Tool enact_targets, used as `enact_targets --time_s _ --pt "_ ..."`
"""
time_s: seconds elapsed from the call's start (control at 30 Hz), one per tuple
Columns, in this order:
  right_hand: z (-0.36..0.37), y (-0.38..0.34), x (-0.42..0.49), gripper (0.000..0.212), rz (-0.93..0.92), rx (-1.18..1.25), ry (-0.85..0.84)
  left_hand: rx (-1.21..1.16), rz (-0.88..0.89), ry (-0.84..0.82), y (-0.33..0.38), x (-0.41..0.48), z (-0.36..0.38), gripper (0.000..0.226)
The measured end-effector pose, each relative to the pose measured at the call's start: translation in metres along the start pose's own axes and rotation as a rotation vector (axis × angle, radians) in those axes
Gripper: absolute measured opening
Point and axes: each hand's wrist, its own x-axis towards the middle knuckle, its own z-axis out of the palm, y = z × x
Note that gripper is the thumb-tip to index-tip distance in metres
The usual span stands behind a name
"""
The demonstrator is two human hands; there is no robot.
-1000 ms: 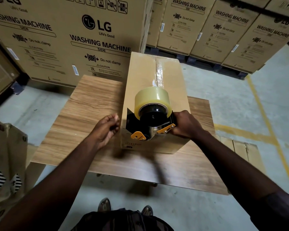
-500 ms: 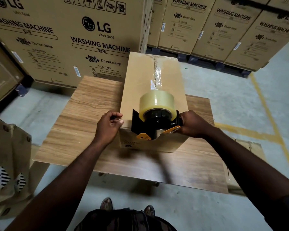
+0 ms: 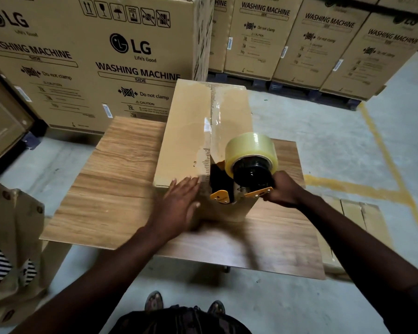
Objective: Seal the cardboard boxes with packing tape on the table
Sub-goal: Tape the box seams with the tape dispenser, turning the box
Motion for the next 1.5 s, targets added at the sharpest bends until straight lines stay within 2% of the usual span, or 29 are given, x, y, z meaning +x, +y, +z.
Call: enact_targets --time_s 0.07,0.17,0.3,0.4,0.53,0.57,0.63,0.77,0.9,1.03,1.17,1.33,1.5 --pt "0.007 -0.005 0.001 0.040 -0.023 0.003 0.002 0.044 -0.001 -0.063 0.003 -0.001 0.003 0.067" --pt "0.016 -0.008 0.003 0.032 -0.034 0.033 0.020 0.069 0.023 -0.070 -0.006 -0.004 0.000 0.073" --pt "0.020 -0.006 -0.001 0.031 -0.055 0.050 0.051 -0.012 0.020 -0.034 -0.016 -0.006 0.001 0.070" --pt "0.011 -0.003 -0.007 0.020 -0.059 0.022 0.071 -0.055 0.002 -0.023 -0.017 -0.005 0.002 0.068" --pt "-0.019 0.023 -0.029 0.032 -0.030 -0.006 0.100 -0.031 -0.008 -0.012 -0.016 -0.005 0.004 0.064" --pt "-0.027 0.030 -0.037 0.029 -0.023 0.012 0.109 -0.029 -0.012 -0.008 -0.015 -0.005 0.005 0.064" --pt "-0.034 0.045 -0.050 0.004 -0.020 0.007 0.125 -0.022 -0.012 -0.008 -0.014 -0.006 0.004 0.066" --pt "-0.028 0.059 -0.054 0.013 -0.129 -0.007 0.181 -0.019 -0.060 0.001 -0.001 -0.005 0.006 0.068" --pt "-0.023 0.063 -0.051 0.019 -0.141 0.009 0.203 0.029 -0.141 0.018 0.026 -0.001 0.015 0.070" --pt "-0.020 0.069 -0.048 0.030 -0.140 -0.013 0.201 0.029 -0.016 -0.086 0.065 0.021 0.023 0.068" --pt "-0.016 0.071 -0.050 0.028 -0.141 -0.003 0.231 0.028 0.058 -0.173 0.088 0.041 0.028 0.080" --pt "0.002 0.083 -0.052 0.035 0.010 0.002 0.277 -0.052 0.063 -0.151 0.075 0.042 0.030 0.077" --pt "-0.005 0.098 -0.064 0.027 0.116 -0.021 0.320 -0.101 0.061 -0.116 0.076 0.042 0.031 0.070"
